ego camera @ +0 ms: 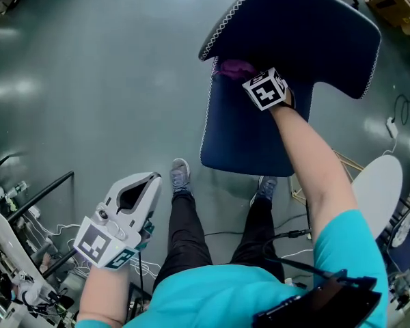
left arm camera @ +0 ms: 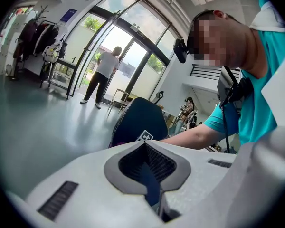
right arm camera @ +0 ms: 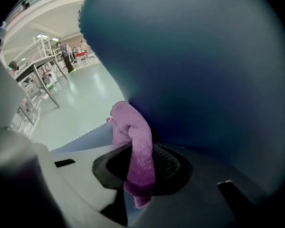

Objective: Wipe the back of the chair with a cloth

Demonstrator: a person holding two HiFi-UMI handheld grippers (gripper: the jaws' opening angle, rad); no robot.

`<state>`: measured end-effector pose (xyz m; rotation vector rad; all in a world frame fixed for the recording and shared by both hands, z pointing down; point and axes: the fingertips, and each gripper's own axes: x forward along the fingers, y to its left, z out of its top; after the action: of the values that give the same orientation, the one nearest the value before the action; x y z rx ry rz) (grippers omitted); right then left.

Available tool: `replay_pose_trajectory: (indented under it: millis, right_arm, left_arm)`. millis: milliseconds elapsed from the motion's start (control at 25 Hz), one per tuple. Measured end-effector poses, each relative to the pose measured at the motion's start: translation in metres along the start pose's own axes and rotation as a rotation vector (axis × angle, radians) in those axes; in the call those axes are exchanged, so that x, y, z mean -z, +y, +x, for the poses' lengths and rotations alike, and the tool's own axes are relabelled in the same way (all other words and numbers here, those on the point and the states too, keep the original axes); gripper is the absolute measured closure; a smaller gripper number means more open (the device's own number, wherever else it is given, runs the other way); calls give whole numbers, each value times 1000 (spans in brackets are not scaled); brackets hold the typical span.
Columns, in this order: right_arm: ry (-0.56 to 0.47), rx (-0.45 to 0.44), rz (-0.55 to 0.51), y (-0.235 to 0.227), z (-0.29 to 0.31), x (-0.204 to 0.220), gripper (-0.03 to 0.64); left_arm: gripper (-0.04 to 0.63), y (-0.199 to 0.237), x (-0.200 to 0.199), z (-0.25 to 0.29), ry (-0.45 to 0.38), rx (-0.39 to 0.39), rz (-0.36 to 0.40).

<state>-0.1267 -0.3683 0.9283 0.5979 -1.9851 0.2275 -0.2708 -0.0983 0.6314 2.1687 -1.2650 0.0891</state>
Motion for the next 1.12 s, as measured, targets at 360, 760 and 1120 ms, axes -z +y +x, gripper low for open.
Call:
replay_pose_trajectory:
  millis: [360,760,1120]
  right_arm:
    - [28,59,106,-81,-32,93,532]
    - [83,190,194,-173,-82,197,531]
    - [151,296,141,-212,-110,240,532]
  left_arm:
    - [592,-55,10,95,57,98,22]
    - [592,-127,17,158,105,207,66]
    - [592,-163,22,183,138,269,93]
